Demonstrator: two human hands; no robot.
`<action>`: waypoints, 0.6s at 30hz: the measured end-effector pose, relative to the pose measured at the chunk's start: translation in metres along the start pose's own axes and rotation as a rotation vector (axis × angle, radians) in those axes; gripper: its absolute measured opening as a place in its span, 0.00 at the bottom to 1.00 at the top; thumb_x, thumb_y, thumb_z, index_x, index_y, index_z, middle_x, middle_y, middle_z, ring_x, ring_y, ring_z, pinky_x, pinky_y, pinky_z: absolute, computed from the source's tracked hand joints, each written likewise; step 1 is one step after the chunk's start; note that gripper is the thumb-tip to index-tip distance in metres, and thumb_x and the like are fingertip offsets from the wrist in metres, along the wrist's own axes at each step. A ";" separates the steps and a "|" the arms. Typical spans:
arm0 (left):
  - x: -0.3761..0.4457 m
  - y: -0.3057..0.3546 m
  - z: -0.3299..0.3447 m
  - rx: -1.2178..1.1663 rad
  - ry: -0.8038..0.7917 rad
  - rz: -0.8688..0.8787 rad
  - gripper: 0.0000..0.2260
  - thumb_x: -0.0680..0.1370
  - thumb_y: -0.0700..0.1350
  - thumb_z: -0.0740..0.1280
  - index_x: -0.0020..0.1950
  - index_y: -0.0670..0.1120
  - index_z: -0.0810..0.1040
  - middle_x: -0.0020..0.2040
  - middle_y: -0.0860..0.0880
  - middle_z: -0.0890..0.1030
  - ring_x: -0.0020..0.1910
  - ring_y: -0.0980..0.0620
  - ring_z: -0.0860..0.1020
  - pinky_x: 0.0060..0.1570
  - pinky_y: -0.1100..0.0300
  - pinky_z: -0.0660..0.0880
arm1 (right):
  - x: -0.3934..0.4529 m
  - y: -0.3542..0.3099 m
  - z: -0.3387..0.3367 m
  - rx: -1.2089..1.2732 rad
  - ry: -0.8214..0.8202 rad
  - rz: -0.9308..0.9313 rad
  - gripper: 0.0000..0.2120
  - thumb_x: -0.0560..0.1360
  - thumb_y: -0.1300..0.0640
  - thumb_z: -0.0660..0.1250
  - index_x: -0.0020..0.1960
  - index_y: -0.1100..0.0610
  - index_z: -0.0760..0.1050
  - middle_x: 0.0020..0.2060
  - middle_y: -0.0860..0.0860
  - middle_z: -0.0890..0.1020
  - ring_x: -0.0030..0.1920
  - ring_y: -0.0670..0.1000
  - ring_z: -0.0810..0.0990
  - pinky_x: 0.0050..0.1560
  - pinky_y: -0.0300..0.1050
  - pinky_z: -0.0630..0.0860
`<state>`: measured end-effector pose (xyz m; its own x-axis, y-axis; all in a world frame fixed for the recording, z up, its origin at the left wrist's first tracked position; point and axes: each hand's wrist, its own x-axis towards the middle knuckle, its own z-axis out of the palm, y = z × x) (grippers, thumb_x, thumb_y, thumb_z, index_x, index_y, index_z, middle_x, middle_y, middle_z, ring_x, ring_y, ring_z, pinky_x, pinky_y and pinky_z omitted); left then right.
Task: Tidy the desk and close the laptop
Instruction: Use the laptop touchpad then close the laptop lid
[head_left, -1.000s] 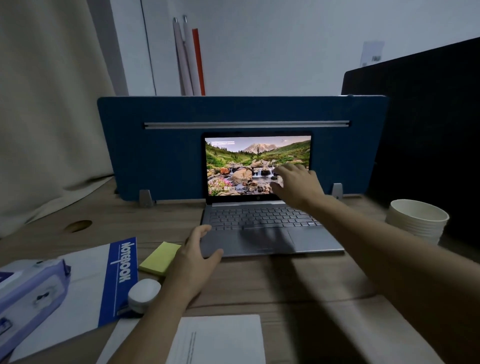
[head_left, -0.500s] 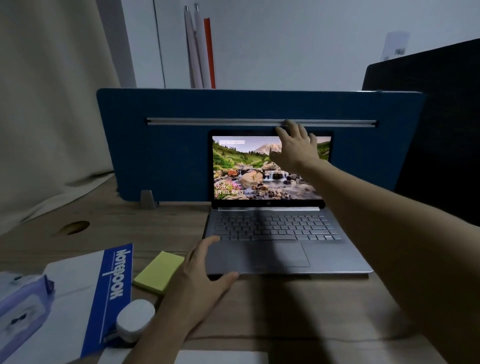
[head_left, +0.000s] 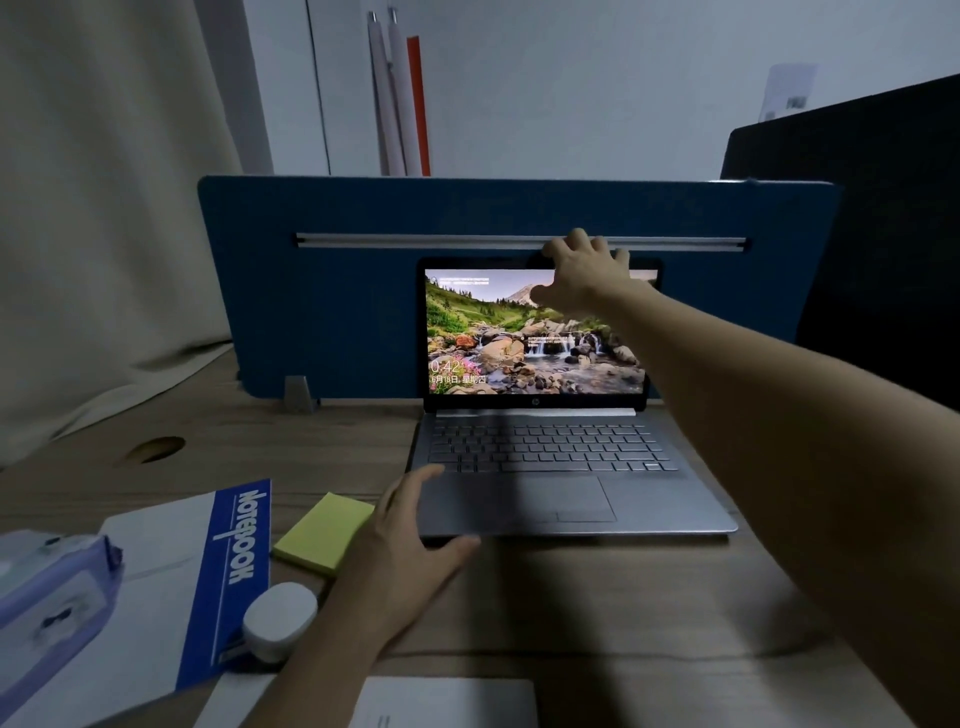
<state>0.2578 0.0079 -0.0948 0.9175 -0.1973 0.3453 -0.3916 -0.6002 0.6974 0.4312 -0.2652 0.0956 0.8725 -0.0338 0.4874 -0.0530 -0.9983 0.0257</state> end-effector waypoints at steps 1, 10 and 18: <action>0.000 0.000 0.000 0.004 0.006 0.007 0.32 0.70 0.59 0.74 0.70 0.64 0.63 0.72 0.56 0.69 0.66 0.55 0.70 0.57 0.60 0.68 | 0.002 -0.001 -0.003 0.000 -0.014 0.006 0.34 0.73 0.35 0.64 0.73 0.50 0.61 0.69 0.56 0.65 0.71 0.62 0.62 0.68 0.66 0.60; 0.003 -0.003 0.002 0.018 0.031 0.011 0.33 0.72 0.60 0.72 0.73 0.61 0.61 0.74 0.54 0.67 0.68 0.50 0.70 0.60 0.57 0.70 | -0.040 -0.009 0.006 0.122 0.345 -0.055 0.27 0.74 0.33 0.56 0.57 0.55 0.67 0.53 0.55 0.69 0.47 0.58 0.73 0.52 0.56 0.70; 0.005 0.002 0.001 -0.149 0.015 -0.082 0.44 0.72 0.67 0.65 0.78 0.59 0.41 0.79 0.50 0.59 0.74 0.47 0.64 0.67 0.51 0.66 | -0.154 -0.021 0.020 0.077 0.429 -0.056 0.24 0.78 0.35 0.52 0.61 0.51 0.71 0.52 0.52 0.78 0.54 0.57 0.72 0.57 0.55 0.65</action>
<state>0.2613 0.0050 -0.0921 0.9460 -0.1405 0.2920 -0.3227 -0.4918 0.8087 0.3075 -0.2396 0.0022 0.5914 0.0278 0.8059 0.0391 -0.9992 0.0057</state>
